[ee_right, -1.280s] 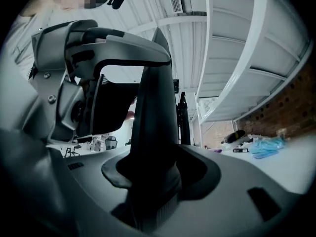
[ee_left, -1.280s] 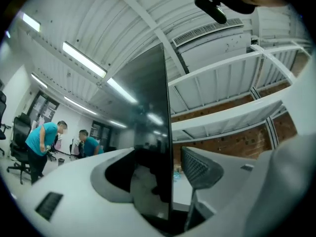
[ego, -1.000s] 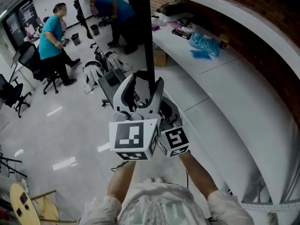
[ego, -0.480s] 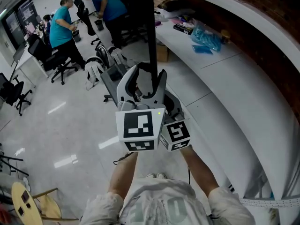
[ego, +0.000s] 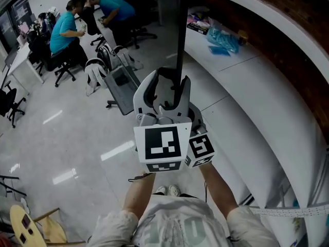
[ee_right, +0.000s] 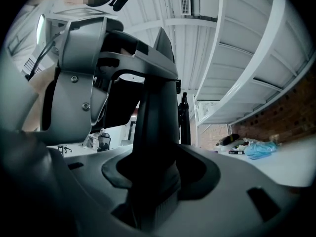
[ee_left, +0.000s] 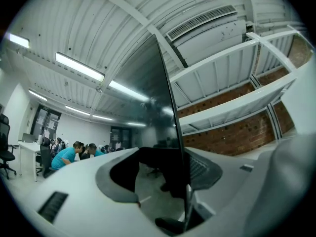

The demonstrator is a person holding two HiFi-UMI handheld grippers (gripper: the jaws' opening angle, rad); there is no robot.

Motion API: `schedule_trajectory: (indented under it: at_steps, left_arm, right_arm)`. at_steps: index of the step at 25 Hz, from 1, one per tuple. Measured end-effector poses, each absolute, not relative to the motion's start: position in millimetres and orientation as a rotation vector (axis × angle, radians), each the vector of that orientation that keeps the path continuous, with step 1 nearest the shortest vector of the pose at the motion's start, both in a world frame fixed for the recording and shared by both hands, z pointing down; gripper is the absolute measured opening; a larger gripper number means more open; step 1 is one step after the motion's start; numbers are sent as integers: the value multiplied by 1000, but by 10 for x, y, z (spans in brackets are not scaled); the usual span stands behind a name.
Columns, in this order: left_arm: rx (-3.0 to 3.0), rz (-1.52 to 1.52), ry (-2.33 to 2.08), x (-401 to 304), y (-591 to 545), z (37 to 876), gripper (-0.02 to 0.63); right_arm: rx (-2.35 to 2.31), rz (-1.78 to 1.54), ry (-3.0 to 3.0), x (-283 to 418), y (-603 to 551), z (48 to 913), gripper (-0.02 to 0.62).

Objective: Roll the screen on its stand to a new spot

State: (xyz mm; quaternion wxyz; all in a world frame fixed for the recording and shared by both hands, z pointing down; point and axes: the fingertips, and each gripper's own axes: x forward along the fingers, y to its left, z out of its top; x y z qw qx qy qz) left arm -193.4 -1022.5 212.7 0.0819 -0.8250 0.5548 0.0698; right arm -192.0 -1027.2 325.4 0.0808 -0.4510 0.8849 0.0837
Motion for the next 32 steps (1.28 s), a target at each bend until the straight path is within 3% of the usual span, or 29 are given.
schedule_trajectory:
  at_steps: [16,32]
  left_arm:
    - [-2593,292,1585,-2505,-9176,2188,239]
    - [-2584,308,1590,-1437,-7323,2179,238]
  right_arm:
    - [-1460,218,2608,-2460,-9221,3342,216]
    - [-1413,215,2629,-1383,-7374,3335,225]
